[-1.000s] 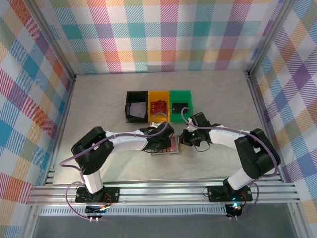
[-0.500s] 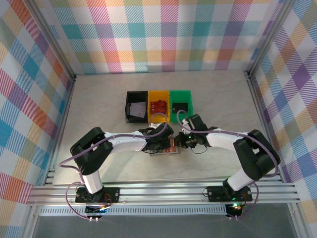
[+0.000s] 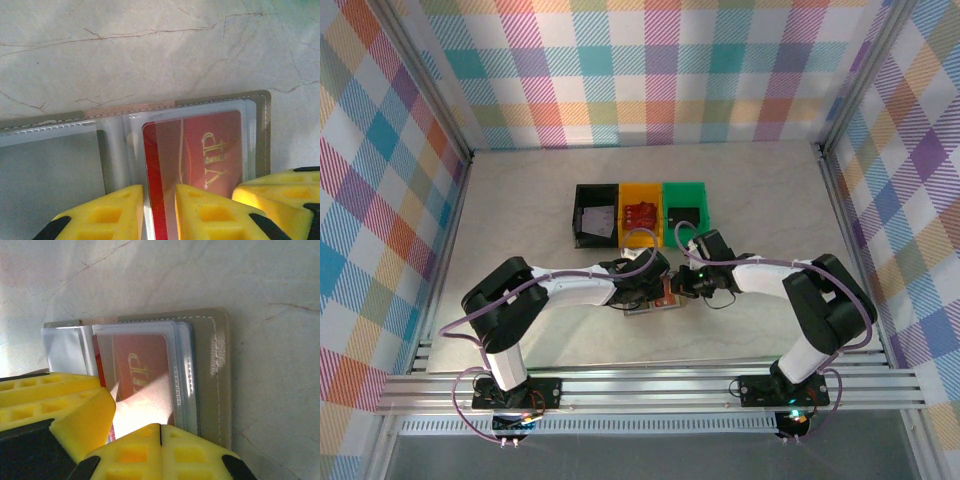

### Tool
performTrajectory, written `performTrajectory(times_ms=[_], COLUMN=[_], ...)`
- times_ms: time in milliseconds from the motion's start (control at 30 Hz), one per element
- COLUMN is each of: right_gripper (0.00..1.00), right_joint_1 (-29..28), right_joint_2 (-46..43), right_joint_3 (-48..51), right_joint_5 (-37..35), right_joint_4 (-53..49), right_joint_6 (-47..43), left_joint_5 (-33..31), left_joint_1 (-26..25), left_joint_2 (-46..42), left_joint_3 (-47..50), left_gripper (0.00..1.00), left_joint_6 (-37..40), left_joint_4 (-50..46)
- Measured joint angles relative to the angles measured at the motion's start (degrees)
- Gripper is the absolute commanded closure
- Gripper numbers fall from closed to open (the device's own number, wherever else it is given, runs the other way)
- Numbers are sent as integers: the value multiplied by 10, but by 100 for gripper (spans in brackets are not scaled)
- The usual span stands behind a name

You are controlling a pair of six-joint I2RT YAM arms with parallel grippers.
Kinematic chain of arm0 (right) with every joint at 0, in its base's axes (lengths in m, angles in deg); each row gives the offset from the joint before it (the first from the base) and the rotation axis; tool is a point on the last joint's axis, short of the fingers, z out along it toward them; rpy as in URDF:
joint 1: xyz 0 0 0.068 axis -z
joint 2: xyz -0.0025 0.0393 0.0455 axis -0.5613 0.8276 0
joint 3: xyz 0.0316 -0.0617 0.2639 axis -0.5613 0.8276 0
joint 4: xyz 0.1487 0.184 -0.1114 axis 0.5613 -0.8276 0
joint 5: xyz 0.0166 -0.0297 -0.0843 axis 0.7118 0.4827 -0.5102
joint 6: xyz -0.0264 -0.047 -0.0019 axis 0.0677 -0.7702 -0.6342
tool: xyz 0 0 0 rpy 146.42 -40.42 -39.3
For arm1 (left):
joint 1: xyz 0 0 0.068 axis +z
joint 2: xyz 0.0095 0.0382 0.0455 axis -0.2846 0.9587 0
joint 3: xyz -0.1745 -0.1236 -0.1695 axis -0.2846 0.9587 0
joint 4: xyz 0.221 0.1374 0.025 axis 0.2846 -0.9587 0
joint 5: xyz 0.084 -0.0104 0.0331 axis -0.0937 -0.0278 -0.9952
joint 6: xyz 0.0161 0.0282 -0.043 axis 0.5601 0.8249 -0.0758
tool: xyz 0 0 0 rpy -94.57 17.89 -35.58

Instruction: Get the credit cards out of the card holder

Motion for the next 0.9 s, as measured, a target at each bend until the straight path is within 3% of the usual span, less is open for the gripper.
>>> performTrajectory(times_ms=[267,900], right_gripper=[100,100], right_joint_1=[0,0], right_joint_2=[0,0], right_joint_3=[0,0], right_joint_5=[-2,-2], right_joint_4=[0,2], right_joint_6=[2,3], left_joint_5=[-2,-15], left_joint_1=[0,0], left_joint_2=[0,-21], left_joint_3=[4,28], left_gripper=[77,95], left_joint_6=[-8,-14], left_joint_4=[7,34])
